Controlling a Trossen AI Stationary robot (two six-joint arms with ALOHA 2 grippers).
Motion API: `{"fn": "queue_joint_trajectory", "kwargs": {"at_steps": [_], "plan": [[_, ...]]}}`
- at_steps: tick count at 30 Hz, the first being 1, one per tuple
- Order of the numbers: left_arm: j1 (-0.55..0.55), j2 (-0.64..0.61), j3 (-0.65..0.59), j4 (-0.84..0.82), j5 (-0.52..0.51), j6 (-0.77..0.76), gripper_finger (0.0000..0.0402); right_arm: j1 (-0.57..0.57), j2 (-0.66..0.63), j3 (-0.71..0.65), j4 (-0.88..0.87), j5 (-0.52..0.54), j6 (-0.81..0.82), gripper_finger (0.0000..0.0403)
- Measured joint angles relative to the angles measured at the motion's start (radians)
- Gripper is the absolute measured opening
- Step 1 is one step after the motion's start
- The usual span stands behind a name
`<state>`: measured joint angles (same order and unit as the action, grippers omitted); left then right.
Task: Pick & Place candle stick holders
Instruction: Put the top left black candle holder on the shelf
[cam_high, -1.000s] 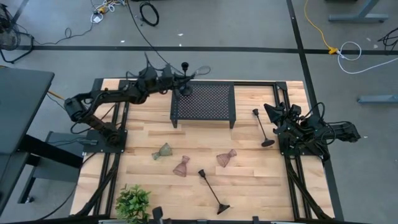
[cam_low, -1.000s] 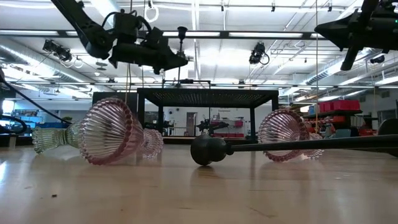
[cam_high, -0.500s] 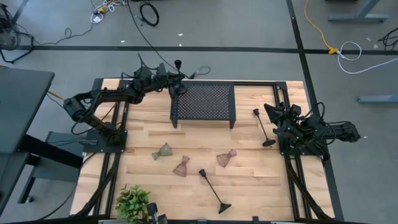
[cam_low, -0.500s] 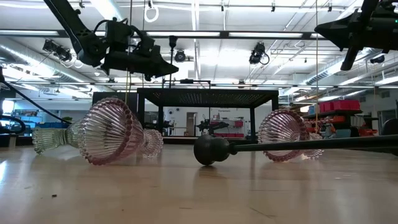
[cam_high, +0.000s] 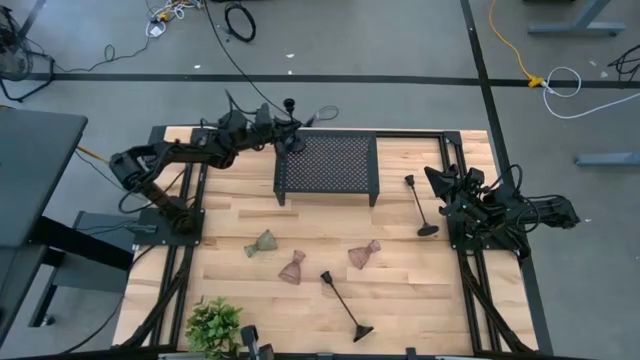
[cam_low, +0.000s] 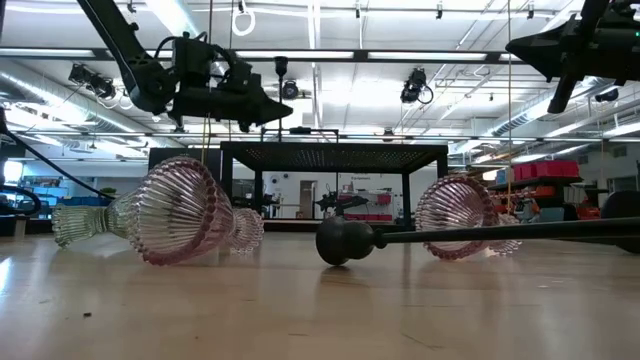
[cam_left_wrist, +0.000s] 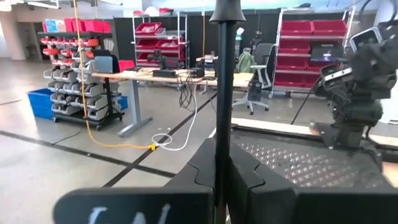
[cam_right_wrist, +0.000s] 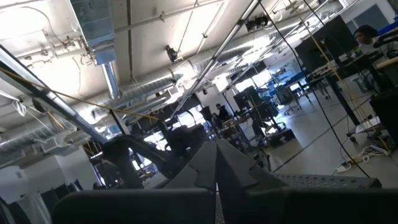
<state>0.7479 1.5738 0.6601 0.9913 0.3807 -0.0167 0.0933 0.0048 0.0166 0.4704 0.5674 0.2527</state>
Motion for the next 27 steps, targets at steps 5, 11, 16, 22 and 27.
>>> {"fn": "queue_joint_trajectory", "kwargs": {"at_steps": [5, 11, 16, 22, 27], "plan": [[0.014, 0.007, 0.000, 0.020, 0.009, -0.017, 0.0010, 0.000, 0.000, 0.000, 0.000, 0.000, 0.000, 0.0008], [0.018, 0.007, 0.001, 0.003, 0.036, -0.028, 0.0033, 0.000, 0.000, 0.000, 0.000, 0.000, 0.000, 0.0008], [0.018, 0.008, 0.000, -0.018, 0.049, -0.029, 0.0047, 0.000, 0.000, 0.000, 0.000, 0.000, 0.000, 0.0008], [0.016, 0.008, 0.000, -0.017, 0.030, -0.027, 0.0061, 0.000, 0.000, 0.000, 0.000, 0.000, 0.000, 0.0008], [0.016, 0.008, 0.000, -0.016, 0.019, -0.024, 0.0111, 0.000, 0.000, 0.000, 0.000, 0.000, 0.000, 0.0008]]}}
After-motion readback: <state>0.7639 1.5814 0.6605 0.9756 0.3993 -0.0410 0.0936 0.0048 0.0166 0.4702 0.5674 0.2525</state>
